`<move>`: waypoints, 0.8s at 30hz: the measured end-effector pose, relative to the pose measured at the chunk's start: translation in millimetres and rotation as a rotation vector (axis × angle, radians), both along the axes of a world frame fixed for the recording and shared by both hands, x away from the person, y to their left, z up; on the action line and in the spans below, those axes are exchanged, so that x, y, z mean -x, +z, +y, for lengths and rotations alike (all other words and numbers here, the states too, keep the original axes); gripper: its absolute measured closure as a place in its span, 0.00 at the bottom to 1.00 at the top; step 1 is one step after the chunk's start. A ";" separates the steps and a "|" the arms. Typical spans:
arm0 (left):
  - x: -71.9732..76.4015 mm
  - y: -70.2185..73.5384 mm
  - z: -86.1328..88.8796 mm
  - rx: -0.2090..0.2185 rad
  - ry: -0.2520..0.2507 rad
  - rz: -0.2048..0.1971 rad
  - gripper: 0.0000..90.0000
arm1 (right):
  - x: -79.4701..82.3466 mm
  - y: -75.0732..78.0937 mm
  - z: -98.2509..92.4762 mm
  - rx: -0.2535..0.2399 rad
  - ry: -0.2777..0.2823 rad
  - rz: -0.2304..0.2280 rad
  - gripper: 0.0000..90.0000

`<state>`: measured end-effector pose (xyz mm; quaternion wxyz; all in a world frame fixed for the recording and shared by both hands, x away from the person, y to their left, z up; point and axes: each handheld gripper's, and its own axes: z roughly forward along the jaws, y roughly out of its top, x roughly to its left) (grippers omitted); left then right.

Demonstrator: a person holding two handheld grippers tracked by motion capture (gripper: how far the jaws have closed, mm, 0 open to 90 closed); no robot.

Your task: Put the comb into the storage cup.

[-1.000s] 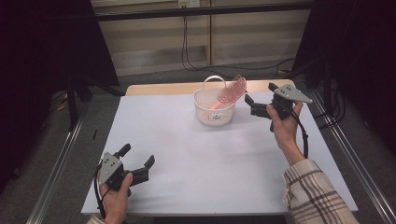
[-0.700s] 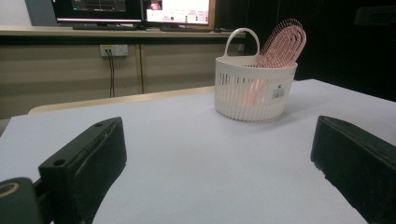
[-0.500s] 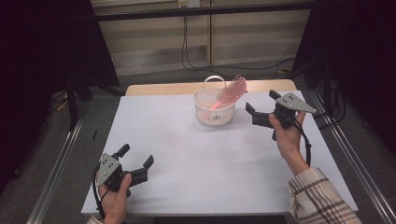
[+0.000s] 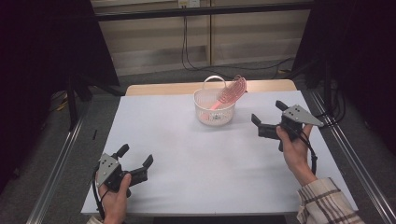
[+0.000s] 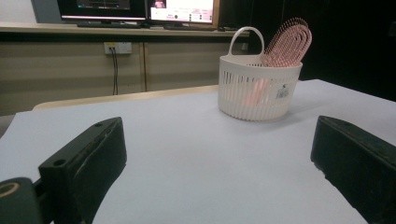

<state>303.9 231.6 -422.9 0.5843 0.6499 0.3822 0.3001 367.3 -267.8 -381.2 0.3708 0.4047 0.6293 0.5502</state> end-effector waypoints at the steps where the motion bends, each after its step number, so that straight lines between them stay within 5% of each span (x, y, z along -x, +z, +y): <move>1: 0.0 0.1 0.3 -0.001 0.005 0.000 0.04 | 2.2 -1.1 -1.3 0.000 -0.002 0.001 0.00; 24: -0.3 -0.3 3.0 0.009 0.012 0.009 0.03 | 51.6 -10.7 -8.9 0.007 -0.047 0.002 0.01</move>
